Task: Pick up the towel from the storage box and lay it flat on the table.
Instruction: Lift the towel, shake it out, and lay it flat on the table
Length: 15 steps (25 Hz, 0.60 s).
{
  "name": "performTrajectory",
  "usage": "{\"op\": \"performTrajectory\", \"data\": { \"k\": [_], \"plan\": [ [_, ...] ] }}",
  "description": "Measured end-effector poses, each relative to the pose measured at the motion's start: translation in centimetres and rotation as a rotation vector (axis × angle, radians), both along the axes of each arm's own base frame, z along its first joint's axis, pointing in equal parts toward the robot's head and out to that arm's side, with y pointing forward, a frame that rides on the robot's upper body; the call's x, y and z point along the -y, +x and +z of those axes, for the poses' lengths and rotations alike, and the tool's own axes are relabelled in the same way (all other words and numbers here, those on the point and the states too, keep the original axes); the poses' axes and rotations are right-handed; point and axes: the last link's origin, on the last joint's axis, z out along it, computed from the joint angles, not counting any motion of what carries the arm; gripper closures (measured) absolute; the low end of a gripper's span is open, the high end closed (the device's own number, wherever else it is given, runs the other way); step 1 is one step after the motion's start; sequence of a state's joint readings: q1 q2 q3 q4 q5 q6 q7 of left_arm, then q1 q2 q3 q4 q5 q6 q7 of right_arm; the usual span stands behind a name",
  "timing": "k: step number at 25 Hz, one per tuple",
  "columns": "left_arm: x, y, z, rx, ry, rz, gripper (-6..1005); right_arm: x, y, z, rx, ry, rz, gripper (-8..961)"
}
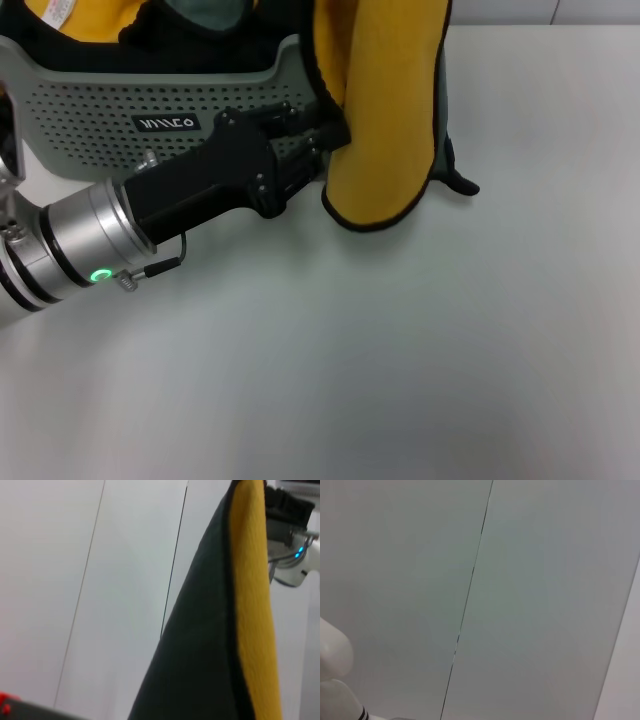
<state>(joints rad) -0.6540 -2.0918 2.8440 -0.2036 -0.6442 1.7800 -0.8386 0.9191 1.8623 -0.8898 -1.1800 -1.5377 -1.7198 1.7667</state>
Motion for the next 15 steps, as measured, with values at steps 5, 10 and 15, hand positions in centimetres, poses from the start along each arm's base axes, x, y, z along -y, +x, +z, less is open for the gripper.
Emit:
{"op": "performTrajectory", "data": {
  "k": [5,10,15],
  "plan": [
    [0.4,0.1,0.0,0.031,0.046,-0.003,777,0.0,0.1,-0.3,0.002,-0.011,-0.011,916],
    [1.0,-0.3,0.5,0.061,0.086,-0.001,786,0.0,0.4,-0.3,0.003,-0.013,-0.022,915],
    [1.7,-1.4,1.2,0.088,0.126,0.041,795,0.1,0.6,0.1,0.003,-0.013,-0.027,913]
  ]
}}
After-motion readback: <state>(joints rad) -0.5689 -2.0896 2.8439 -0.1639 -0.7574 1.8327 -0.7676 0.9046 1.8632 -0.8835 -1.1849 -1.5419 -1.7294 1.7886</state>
